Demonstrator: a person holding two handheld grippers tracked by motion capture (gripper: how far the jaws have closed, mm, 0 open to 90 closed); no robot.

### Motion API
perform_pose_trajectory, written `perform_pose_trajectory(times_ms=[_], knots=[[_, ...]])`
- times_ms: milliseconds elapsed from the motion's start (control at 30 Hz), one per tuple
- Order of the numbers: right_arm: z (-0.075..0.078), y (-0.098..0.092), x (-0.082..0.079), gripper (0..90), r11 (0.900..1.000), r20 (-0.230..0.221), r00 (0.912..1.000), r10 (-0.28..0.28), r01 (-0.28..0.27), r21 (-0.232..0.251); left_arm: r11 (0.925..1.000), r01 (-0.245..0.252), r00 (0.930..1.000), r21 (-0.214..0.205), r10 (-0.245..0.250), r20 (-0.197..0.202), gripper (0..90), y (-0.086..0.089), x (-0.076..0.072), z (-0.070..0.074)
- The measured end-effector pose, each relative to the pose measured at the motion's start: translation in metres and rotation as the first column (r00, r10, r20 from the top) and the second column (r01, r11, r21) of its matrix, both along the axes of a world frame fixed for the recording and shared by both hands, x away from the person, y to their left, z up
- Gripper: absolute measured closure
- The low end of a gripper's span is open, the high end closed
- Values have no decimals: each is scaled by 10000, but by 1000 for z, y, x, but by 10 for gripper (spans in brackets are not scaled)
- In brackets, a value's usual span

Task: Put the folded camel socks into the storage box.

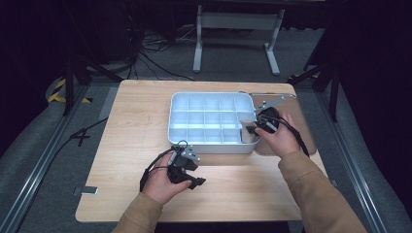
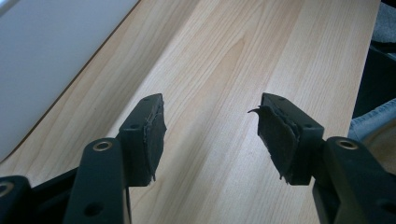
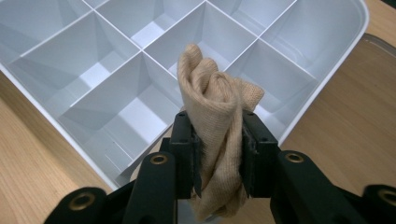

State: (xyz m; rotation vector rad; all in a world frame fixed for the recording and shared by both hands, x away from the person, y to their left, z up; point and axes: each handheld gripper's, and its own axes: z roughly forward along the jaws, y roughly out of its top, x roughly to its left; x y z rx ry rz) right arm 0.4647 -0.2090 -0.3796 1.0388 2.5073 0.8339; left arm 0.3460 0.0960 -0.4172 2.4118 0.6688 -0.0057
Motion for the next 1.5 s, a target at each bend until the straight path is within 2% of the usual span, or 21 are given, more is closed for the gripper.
perform_pose_trajectory(times_ms=[233, 333, 533, 767, 867, 1033, 1333, 1500], knots=[[-13, 9, 2, 695, 9981, -389, 9992, 29, -53, -617, 10000, -29, 10000, 67, 29, -25, 416, 1, -1, 0], [-18, 12, 3, 690, 9967, -727, 9973, -102, 43, -814, 10000, -52, 10000, 38, 52, -24, 416, 2, -1, 0], [-29, 19, 5, 687, 9876, -1004, 9948, -153, -7, -1572, 10000, -68, 10000, 49, 68, -49, 413, 2, -1, 0], [-31, 21, 9, 688, 9836, -1221, 9921, -282, 58, -1802, 9999, 3, 10000, 127, -2, -41, 412, 1, -1, 0], [-31, 25, 10, 689, 9774, -1321, 9908, -292, 7, -2112, 9999, -5, 10000, 146, 6, -50, 412, 1, -2, 0], [-35, 33, 14, 688, 9611, -1525, 9878, -307, -127, -2759, 9999, -25, 10000, 101, 26, -32, 412, 1, -2, -1], [-39, 35, 20, 691, 9618, -1965, 9791, -530, -29, -2738, 9999, -88, 10000, 71, 88, -37, 411, 3, -2, -1], [-40, 34, 21, 694, 9662, -2172, 9746, -544, -35, -2576, 9999, -55, 10000, 89, 56, -63, 410, 3, -2, -1]])
